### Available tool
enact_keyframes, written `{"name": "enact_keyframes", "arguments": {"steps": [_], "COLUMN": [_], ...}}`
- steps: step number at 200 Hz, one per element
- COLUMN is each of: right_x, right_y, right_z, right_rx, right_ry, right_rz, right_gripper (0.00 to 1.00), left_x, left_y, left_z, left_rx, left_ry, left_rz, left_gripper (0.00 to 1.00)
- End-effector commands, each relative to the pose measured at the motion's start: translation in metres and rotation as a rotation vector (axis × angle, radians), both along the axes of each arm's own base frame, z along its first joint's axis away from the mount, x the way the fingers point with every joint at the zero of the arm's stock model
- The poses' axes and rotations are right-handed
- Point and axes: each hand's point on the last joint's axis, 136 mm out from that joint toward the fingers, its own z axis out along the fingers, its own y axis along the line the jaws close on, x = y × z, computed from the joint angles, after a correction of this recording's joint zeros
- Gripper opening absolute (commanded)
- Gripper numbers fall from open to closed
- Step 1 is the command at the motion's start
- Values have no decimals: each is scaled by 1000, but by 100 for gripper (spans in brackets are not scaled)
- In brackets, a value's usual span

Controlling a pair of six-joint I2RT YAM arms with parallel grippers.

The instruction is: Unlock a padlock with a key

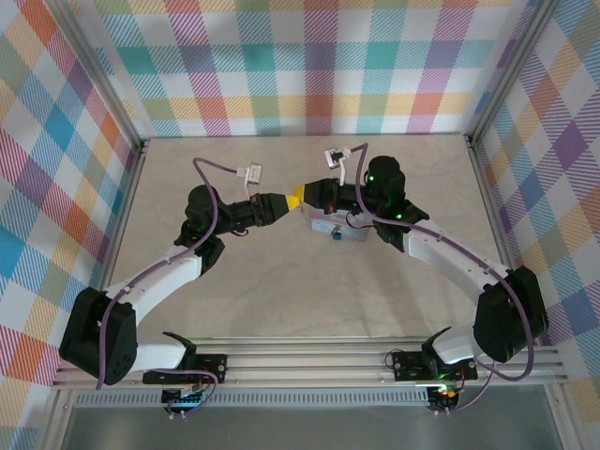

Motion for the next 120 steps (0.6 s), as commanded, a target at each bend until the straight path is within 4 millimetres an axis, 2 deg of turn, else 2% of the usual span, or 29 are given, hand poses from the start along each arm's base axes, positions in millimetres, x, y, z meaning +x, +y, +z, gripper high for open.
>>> {"name": "enact_keyframes", "arguments": {"steps": [1, 22, 54, 59, 72, 82, 101, 120], "right_x": [0, 0, 1, 2, 5, 7, 13, 25], "right_y": [4, 4, 2, 1, -3, -8, -26, -53], "right_z": [17, 18, 16, 15, 12, 10, -1, -27], "right_rx": [33, 35, 29, 25, 2, -30, -147, -304], "right_ry": [-49, -52, -43, -38, -19, -16, 2, 42], "right_rz": [4, 6, -9, -20, -61, -98, -207, -359], "right_gripper": [0, 0, 0, 7, 33, 45, 46, 46], "left_x": [-6, -6, -7, -7, -7, -7, -9, -10], "left_y": [-3, -3, -3, -2, 0, 3, 8, 12], "left_z": [6, 6, 6, 4, -1, -6, -13, -26], "left_rx": [-5, -4, 8, 17, 49, 83, 143, 217], "left_ry": [-47, -50, -59, -61, -70, -73, -89, -82], "left_rz": [-22, -23, -22, -18, 0, 20, 49, 64], "left_gripper": [12, 0, 0, 0, 0, 0, 0, 0]}}
